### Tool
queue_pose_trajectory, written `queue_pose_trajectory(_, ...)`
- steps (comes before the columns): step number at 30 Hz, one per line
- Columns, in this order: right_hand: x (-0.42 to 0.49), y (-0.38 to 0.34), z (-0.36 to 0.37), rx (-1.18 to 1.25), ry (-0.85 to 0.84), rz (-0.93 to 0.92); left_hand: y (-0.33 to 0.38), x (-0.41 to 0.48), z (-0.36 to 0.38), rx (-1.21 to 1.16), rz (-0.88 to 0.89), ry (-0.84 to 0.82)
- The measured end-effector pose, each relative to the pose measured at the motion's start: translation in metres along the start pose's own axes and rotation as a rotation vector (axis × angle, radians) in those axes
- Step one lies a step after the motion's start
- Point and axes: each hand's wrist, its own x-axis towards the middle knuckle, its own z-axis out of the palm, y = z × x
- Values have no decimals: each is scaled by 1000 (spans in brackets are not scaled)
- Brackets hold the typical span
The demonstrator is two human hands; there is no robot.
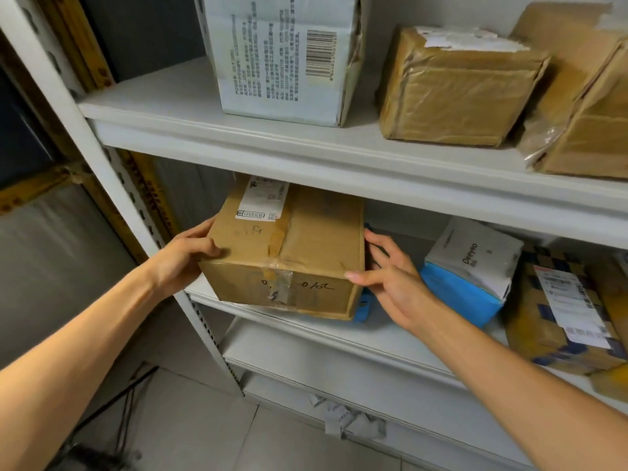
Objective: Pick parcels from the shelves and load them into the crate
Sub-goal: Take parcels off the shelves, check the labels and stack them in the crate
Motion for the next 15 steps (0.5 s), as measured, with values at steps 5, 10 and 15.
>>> queue_pose_trajectory(5,-7,-4,2,-51,18,22,7,0,0,87,-22,25)
queue_pose_trajectory(10,-24,-6,-6,-250,26,24,17,-15,14,296,41,226)
queue_pose_trajectory(15,-60,0,-57,-509,184,-1,37,-35,72,523,249,421)
